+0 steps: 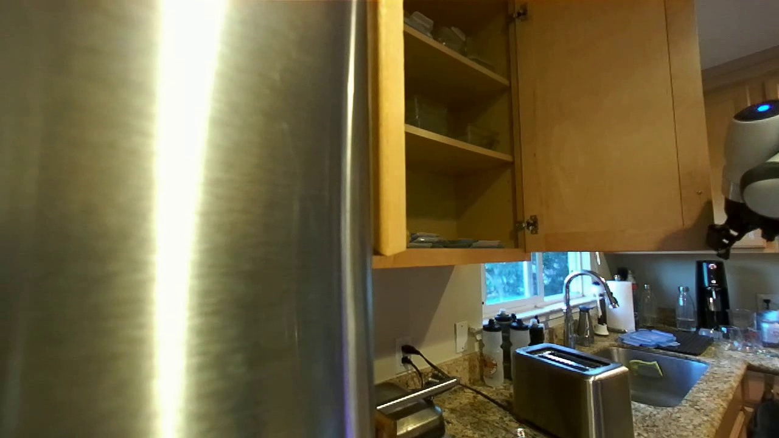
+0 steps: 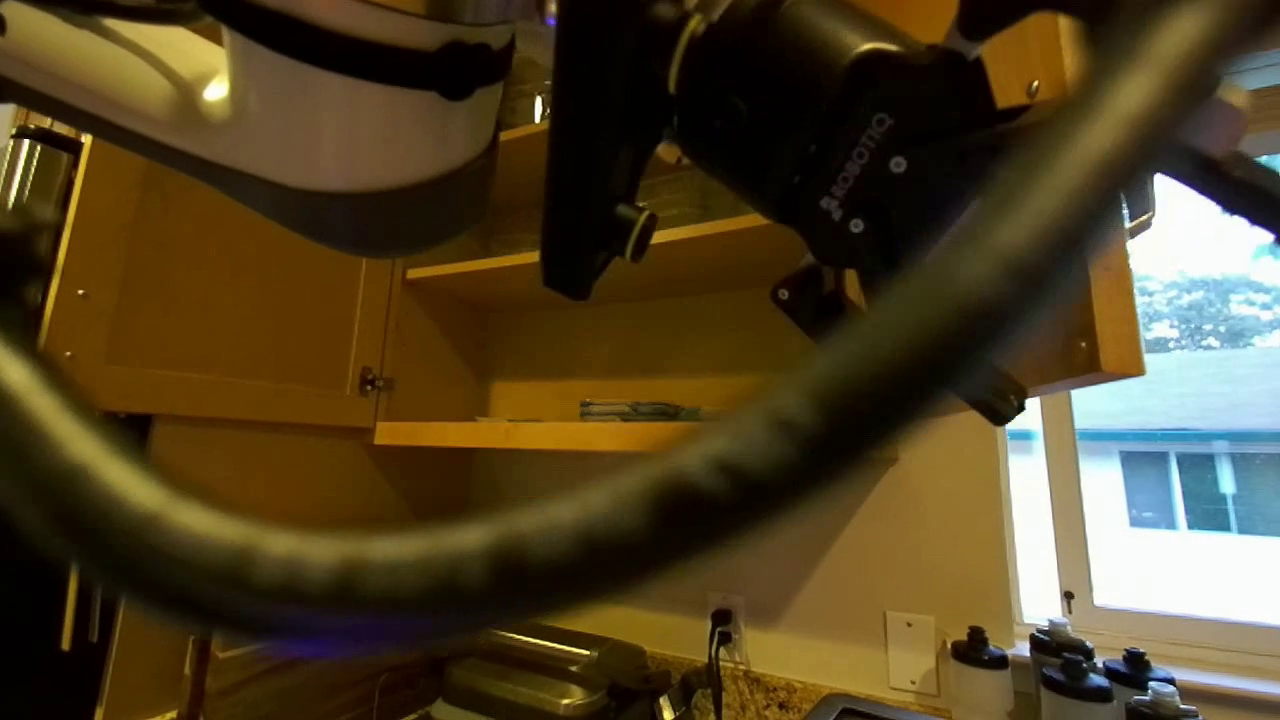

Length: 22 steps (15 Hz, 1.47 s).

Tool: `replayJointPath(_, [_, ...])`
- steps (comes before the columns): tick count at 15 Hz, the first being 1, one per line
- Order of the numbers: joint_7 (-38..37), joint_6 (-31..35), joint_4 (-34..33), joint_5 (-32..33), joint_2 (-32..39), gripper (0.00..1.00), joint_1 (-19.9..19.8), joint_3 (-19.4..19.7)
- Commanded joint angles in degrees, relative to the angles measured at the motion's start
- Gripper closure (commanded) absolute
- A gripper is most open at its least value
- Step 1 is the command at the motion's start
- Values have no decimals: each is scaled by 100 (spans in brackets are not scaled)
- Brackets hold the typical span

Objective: Close both doors to the cupboard

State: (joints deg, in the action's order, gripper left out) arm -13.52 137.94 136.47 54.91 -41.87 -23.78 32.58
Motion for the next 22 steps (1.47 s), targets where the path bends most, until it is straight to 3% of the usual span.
replayJointPath(1, [298, 738, -303, -298, 530, 0, -11, 240])
replayJointPath(5, [771, 1154, -490, -994, 931, 0, 18, 357])
replayJointPath(12, [2476, 1645, -554, -2534, 1257, 0, 75, 374])
replayJointPath(18, [3511, 1931, -447, -3047, 1246, 0, 101, 346])
replayJointPath(22, [3983, 2104, -137, -2959, 964, 0, 57, 202])
